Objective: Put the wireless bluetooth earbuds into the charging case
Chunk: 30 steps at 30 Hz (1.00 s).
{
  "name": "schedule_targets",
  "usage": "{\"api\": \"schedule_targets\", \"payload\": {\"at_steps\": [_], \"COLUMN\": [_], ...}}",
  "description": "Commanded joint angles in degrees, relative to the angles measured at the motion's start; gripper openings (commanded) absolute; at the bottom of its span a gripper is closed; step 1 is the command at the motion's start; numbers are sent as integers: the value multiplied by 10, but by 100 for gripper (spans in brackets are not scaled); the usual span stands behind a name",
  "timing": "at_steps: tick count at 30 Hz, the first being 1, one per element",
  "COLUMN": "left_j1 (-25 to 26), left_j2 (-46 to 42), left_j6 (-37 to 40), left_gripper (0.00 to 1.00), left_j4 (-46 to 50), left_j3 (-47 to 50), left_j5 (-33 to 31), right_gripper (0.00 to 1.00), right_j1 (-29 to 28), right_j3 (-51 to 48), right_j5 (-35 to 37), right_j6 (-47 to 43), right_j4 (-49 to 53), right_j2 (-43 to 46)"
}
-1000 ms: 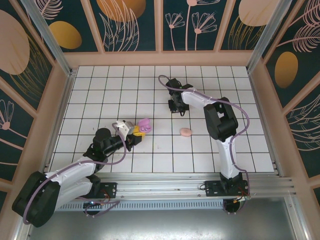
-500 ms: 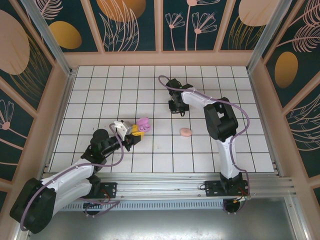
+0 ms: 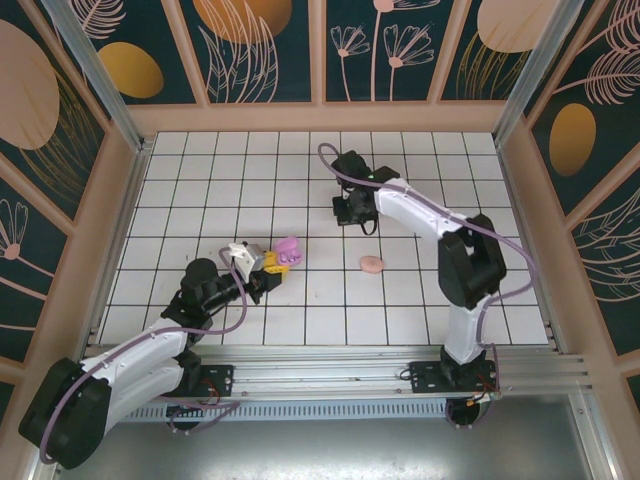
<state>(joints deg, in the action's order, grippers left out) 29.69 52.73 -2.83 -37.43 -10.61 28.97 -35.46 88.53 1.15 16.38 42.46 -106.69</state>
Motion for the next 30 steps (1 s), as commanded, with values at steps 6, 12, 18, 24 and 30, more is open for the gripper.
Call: {"api": "schedule_targets", "payload": {"at_steps": [6, 12, 18, 24, 30], "left_j1": [3, 4, 4, 3, 3], "left_j2": [41, 58, 65, 64, 63], "left_j6": [-1, -1, 5, 9, 5], "left_gripper": [0, 0, 0, 0, 0], "left_j4": [-22, -20, -14, -12, -22], "left_j3": [-52, -70, -83, -92, -91], "left_j5": [58, 99, 141, 160, 161], "right_gripper": [13, 12, 12, 11, 10], "right_j1": [-65, -69, -72, -89, -106], "right_j3": [-20, -30, -37, -41, -98], "right_j5": [-69, -152, -240, -286, -316], "right_j6": [-22, -25, -42, -64, -60], "right_j4": [21, 2, -33, -36, -63], "right_j2": [135, 223, 264, 252, 275]}}
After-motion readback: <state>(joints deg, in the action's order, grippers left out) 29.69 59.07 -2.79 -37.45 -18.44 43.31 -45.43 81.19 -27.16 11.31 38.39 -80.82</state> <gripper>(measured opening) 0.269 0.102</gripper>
